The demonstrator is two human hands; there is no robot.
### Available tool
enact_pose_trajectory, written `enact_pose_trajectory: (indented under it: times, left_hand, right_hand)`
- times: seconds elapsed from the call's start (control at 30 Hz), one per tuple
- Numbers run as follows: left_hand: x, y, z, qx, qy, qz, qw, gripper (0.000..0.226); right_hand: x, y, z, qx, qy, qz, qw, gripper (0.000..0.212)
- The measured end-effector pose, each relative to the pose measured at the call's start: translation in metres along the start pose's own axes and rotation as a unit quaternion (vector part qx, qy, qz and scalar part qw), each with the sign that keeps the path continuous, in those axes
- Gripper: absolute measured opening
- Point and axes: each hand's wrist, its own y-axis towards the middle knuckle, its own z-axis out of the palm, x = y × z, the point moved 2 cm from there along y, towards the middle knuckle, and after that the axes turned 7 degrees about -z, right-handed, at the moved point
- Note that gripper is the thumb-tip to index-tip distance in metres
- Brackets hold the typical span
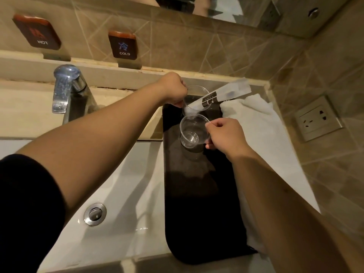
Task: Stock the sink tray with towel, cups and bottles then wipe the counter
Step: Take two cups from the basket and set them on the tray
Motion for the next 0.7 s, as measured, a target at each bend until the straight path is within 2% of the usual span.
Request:
enact_pose_trajectory:
  times: [0.33,0.43,0.57,0.7]
  left_hand:
    - [0.007,-0.012,-0.006,0.006,-0.001,-0.003,1.0,0.013]
    - [0.012,-0.019,-0.009,0.001,0.008,0.007,1.0,0.005]
    - [0.022,-0.036,-0.021,-0.019,0.081,0.06,0.995,0.013]
    - [0.027,-0.074,-0.029,-0.056,0.191,0.133,0.971,0.015]
  right_hand:
    - [0.003,-0.01,0.002,-0.011,0.004,0.021,1.0,0.018]
    - [0.001,-0.014,0.004,-0.019,0.005,0.027,0.999,0.016]
    - [-0.003,-0.02,0.0,-0.043,-0.01,0.015,0.999,0.014]
    - [-0.005,-0.039,-0.014,-0.066,-0.027,0.017,0.997,0.017]
